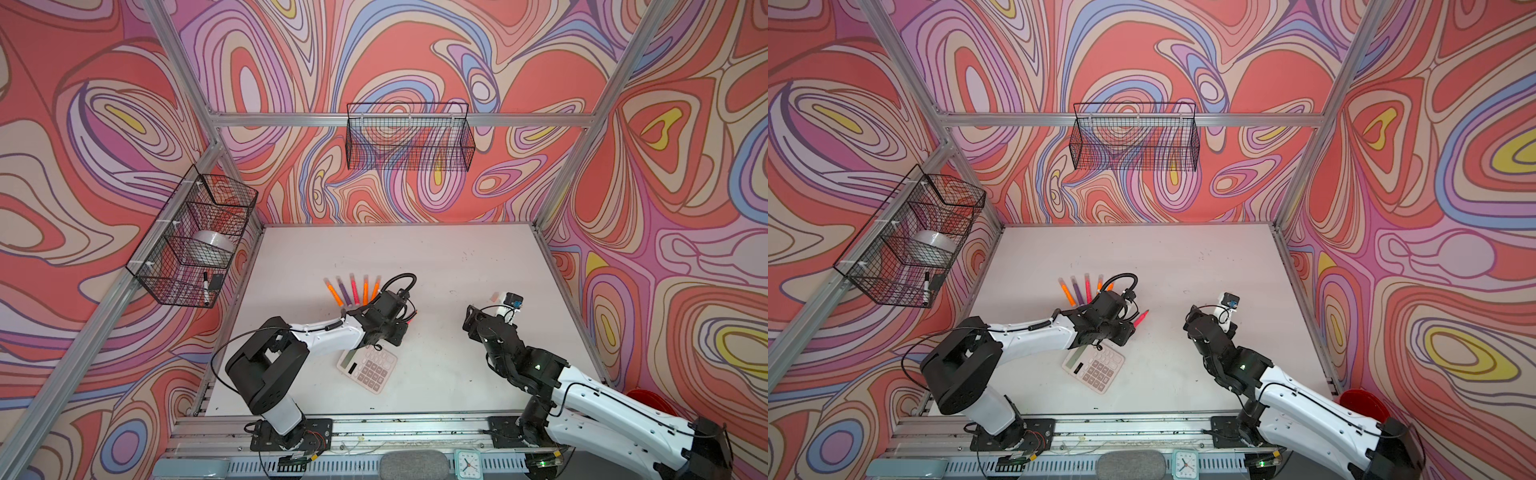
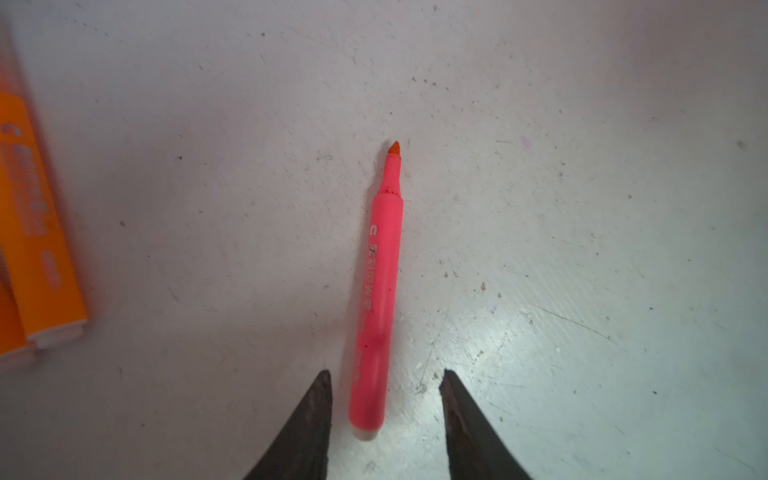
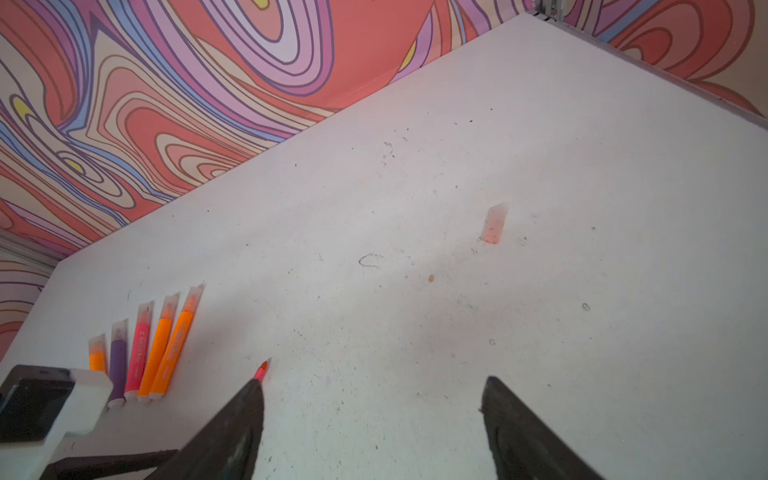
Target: Insert the pens into the pen caps
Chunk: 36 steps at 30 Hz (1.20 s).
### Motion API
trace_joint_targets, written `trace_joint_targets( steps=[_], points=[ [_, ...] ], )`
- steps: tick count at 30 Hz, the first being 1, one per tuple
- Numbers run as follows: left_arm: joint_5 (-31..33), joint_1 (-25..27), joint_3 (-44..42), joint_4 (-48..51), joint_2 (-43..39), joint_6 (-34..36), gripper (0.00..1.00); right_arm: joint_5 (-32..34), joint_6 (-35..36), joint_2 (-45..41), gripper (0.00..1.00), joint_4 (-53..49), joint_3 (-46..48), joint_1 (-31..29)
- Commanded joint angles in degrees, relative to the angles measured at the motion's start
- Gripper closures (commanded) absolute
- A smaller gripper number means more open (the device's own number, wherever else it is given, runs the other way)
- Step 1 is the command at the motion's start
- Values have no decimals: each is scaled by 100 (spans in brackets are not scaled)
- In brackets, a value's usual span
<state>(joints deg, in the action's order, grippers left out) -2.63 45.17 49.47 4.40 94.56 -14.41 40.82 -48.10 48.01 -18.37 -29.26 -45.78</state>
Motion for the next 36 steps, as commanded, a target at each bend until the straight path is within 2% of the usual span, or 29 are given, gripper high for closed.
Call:
trace_joint_targets(
  steps=[1,11,13,19,26,31,36],
  points=[
    [-88,-17,140,-115,193,148,54,-165,28,108,15,166,93,38],
    [142,-9,638,208,848,299,60,-263,10,231,16,300,129,56],
    [150,9,635,233,845,291,64,-275,2,198,16,332,181,58],
    [157,51,659,389,842,308,67,-328,-23,53,17,318,232,64],
    [670,204,604,591,841,351,68,-377,-94,-131,17,369,433,52],
    [799,289,543,676,783,354,69,-442,-95,-158,18,352,376,53],
    [1018,338,550,749,852,326,73,-461,-173,-132,18,522,550,57]
  ],
)
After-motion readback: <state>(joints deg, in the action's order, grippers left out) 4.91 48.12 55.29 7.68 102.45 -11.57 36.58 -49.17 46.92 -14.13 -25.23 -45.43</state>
